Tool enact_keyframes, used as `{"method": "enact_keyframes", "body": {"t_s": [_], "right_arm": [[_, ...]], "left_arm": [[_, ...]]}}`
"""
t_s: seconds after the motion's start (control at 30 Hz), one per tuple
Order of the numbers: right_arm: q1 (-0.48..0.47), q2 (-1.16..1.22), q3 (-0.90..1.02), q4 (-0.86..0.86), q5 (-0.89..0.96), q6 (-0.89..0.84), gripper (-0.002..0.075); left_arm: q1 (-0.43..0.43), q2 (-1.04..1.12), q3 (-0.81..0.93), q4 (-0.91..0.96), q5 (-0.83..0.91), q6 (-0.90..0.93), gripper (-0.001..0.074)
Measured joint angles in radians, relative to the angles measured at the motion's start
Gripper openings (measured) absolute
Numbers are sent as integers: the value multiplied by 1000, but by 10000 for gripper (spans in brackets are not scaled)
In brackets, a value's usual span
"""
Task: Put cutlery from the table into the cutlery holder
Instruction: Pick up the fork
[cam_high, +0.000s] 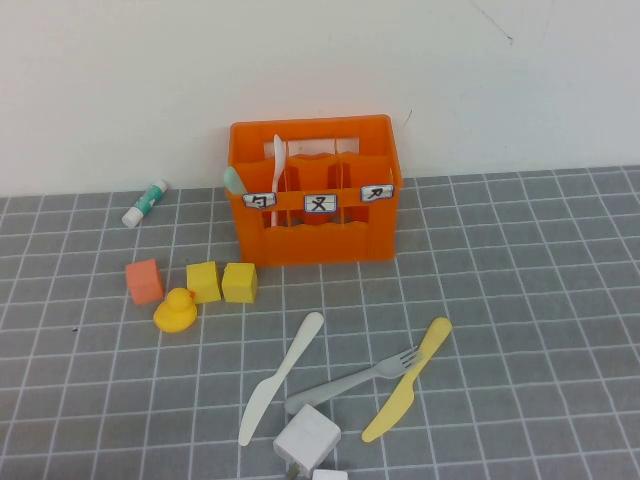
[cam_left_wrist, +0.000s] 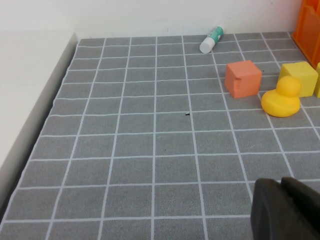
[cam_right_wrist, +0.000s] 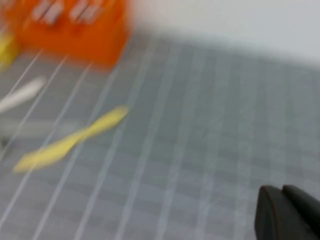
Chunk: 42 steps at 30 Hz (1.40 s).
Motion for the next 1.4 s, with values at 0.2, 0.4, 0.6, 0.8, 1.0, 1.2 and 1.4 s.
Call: {"method": "enact_keyframes", "body": {"t_s": [0.2,0.4,0.6,0.8,1.0,1.2,1.4], "right_arm": [[20,336,-176,192,261,-234,-3],[232,575,-283,140,310,-276,-3],[481,777,-400,16,336,-428,-3],[624,974,-547,-50,339,-543,2],[677,1185,-701,-18,398,-736,100],[724,1341,-803,-70,420,-806,118],[756,1372,-844,-137,405,-858,120]], "left_arm": [[0,0,0,0,0,0,-1],[0,0,0,0,0,0,-1],[0,0,0,0,0,0,-1],[0,0,0,0,0,0,-1],[0,0,0,0,0,0,-1],[0,0,0,0,0,0,-1],[0,0,0,0,0,0,-1]]}}
